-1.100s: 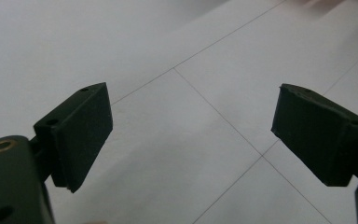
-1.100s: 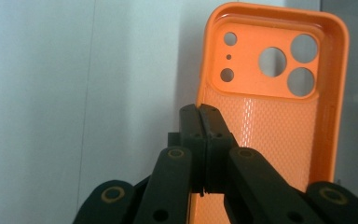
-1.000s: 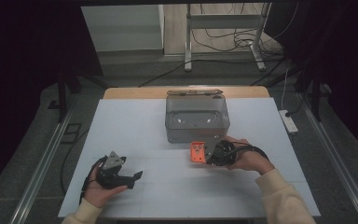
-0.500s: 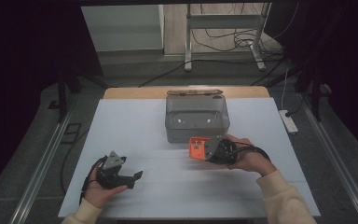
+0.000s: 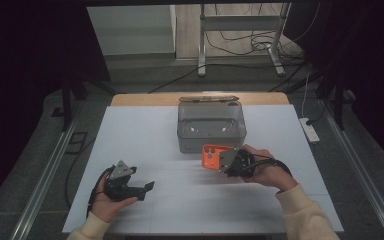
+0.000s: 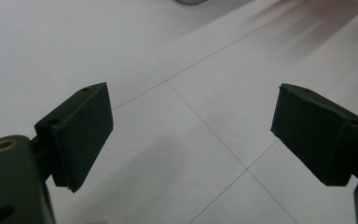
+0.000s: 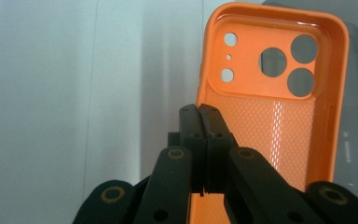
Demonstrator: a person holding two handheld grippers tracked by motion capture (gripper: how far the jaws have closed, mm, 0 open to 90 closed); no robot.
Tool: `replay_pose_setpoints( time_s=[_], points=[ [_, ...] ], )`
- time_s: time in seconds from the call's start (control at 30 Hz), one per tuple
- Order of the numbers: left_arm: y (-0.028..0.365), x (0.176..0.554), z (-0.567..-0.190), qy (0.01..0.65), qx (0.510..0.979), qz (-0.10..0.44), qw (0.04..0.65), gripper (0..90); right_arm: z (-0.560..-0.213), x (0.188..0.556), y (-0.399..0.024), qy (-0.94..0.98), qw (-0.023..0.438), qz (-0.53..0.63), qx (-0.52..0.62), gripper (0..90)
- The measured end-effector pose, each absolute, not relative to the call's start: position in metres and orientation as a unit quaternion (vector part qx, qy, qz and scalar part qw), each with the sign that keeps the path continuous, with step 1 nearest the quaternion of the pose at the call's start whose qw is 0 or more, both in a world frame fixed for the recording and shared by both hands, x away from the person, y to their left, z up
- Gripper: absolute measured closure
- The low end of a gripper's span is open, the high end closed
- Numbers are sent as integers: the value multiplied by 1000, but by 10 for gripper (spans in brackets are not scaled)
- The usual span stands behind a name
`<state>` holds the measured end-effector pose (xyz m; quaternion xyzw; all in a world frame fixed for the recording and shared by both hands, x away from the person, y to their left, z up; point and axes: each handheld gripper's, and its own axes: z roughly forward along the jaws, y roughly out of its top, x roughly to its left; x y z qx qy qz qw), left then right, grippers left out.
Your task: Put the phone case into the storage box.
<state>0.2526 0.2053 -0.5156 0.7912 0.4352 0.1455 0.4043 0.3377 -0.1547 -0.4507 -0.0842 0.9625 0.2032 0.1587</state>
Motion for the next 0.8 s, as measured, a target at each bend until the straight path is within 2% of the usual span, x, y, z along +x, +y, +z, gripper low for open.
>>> replay_pose_setpoints(
  time_s=[0.57, 0.8],
  points=[
    [202, 254, -511, 433, 790, 140, 411, 133, -441, 320, -152, 951, 199, 218, -89, 889],
    [198, 256, -508, 431, 791, 138, 413, 134, -442, 320, -151, 951, 198, 220, -86, 888]
  ],
)
